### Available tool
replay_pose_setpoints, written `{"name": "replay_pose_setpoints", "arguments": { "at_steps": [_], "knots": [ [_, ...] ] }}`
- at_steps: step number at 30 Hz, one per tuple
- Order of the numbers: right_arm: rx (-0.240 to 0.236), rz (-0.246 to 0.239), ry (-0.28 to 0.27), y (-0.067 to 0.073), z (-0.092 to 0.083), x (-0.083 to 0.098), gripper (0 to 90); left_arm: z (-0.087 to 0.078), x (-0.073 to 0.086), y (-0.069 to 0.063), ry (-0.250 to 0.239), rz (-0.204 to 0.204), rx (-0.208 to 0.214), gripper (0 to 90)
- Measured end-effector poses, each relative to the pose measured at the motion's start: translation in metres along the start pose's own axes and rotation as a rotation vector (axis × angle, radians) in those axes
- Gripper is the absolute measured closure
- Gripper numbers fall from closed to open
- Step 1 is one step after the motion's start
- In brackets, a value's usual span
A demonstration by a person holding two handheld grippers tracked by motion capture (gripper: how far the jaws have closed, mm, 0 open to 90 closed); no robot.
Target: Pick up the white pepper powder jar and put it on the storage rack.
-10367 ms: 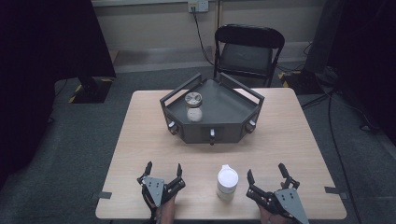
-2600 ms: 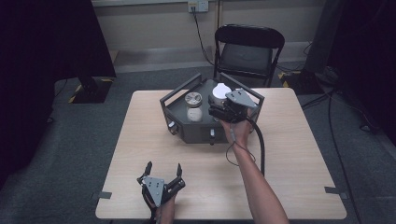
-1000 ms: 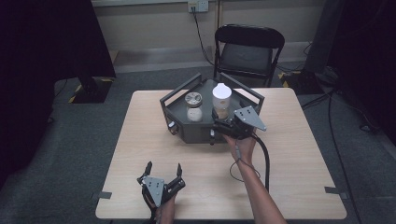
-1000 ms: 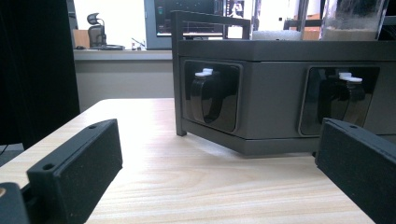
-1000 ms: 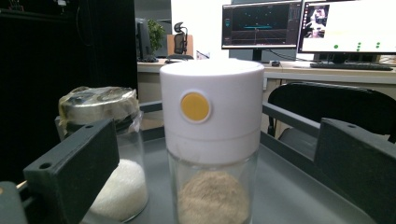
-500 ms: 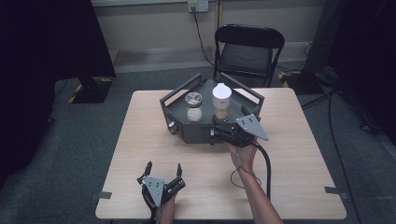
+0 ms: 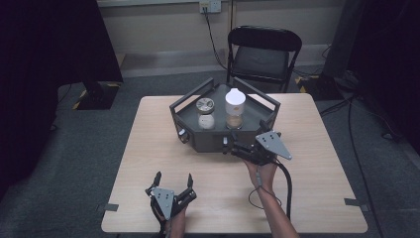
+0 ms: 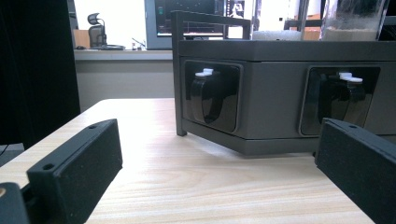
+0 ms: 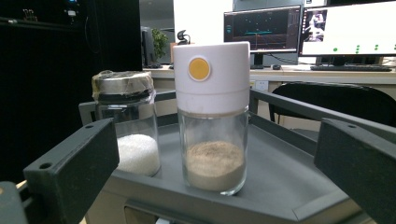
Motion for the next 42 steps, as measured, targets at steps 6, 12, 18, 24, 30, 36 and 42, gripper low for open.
{"name": "replay_pose_setpoints", "arguments": {
  "at_steps": [6, 12, 18, 24, 30, 36, 42],
  "knots": [
    [-0.001, -0.004, -0.015, 0.004, -0.011, 0.004, 0.0, 0.0, 0.0, 0.0, 0.0, 0.0, 0.0, 0.1],
    [0.003, -0.001, -0.022, 0.006, -0.021, 0.008, 0.0, 0.0, 0.0, 0.0, 0.0, 0.0, 0.0, 0.1],
    [0.018, -0.017, -0.01, 0.005, -0.031, 0.011, 0.0, 0.0, 0.0, 0.0, 0.0, 0.0, 0.0, 0.1],
    [0.031, -0.025, -0.024, 0.006, -0.042, 0.014, 0.0, 0.0, 0.0, 0.0, 0.0, 0.0, 0.0, 0.1],
    [0.042, -0.03, -0.018, 0.009, -0.053, 0.023, 0.0, 0.0, 0.0, 0.0, 0.0, 0.0, 0.0, 0.1],
    [0.052, -0.051, -0.009, 0.012, -0.06, 0.028, 0.0, 0.0, 0.0, 0.0, 0.0, 0.0, 0.0, 0.1],
    [0.069, -0.064, 0.001, 0.014, -0.069, 0.034, 0.0, 0.0, 0.0, 0.0, 0.0, 0.0, 0.0, 0.1]
  ]
}}
Point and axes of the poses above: each handheld gripper's, and its own axes: z roughly forward along the jaws, x roughly out of its underside, y roughly to its left, the point moved 5 cm from there along z, roughly forward along the jaws, and after that the axes turned 14 degrees about -z, right-handed, at the moved point
